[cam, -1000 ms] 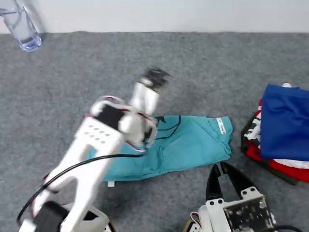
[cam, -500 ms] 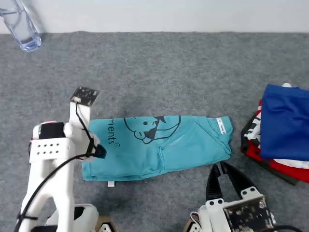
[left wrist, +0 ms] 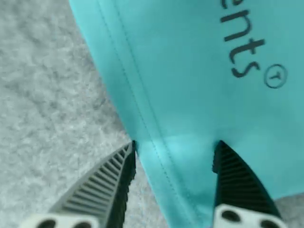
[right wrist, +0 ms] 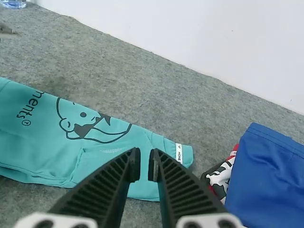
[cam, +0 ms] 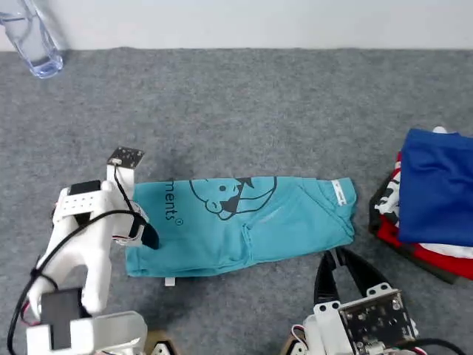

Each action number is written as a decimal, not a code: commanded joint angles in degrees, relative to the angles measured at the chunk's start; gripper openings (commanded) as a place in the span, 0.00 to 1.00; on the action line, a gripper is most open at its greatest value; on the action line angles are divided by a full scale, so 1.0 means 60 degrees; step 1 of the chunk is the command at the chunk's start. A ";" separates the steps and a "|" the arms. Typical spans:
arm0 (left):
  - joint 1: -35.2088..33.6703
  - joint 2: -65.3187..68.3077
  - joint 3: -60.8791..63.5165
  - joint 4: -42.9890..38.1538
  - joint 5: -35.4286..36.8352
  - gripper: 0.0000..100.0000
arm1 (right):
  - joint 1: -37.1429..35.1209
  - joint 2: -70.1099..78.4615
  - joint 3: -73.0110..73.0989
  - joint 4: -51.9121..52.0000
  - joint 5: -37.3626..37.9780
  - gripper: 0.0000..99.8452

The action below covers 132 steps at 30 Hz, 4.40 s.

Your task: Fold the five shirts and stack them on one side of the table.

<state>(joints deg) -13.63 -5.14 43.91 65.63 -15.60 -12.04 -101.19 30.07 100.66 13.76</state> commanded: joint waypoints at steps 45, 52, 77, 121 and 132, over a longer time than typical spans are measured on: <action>0.2330 -0.3179 -0.3421 0.4029 0.1143 0.01 | -0.0769 -0.0462 -0.0015 0.0374 0.0073 0.06; 0.6271 -0.3707 -0.3495 0.3223 0.2930 0.01 | -0.0769 -0.0462 -0.1143 0.0374 0.0088 0.06; 0.9128 0.1201 -0.6498 0.1919 0.4410 0.20 | -0.0769 -0.0462 -0.1128 0.0403 0.0088 0.06; 0.8703 0.5597 -0.9590 -0.0278 0.4059 0.01 | -0.0769 -0.0447 -0.1084 0.0403 0.0088 0.06; 0.8645 0.3253 -0.9531 0.2447 0.4059 0.15 | -0.0769 -0.0462 -0.1084 0.0403 0.0088 0.06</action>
<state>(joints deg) 38.68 20.62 -11.03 75.65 8.22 -12.13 -101.10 23.82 100.66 13.76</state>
